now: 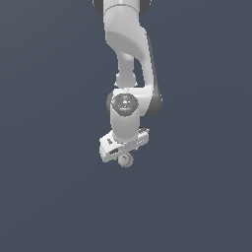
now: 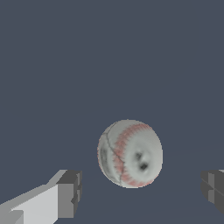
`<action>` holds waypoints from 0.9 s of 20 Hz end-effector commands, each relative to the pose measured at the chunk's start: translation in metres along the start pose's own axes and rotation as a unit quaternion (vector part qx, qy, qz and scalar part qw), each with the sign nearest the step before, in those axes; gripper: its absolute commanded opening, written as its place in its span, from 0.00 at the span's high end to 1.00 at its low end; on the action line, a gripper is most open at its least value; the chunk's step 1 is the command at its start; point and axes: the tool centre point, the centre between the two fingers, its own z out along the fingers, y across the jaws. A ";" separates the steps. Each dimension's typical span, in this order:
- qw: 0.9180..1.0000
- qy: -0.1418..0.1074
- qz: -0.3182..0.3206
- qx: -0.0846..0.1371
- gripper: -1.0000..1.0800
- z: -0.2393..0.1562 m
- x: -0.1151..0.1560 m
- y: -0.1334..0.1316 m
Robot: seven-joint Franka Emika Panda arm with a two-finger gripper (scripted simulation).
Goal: Pick up the object and move it to a goal position.
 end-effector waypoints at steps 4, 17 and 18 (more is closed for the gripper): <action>1.000 0.000 -0.004 0.000 0.04 0.002 0.001 0.000; 1.000 0.000 -0.007 0.000 0.04 0.050 0.000 -0.001; 1.000 0.000 -0.007 0.000 0.04 0.051 0.001 0.000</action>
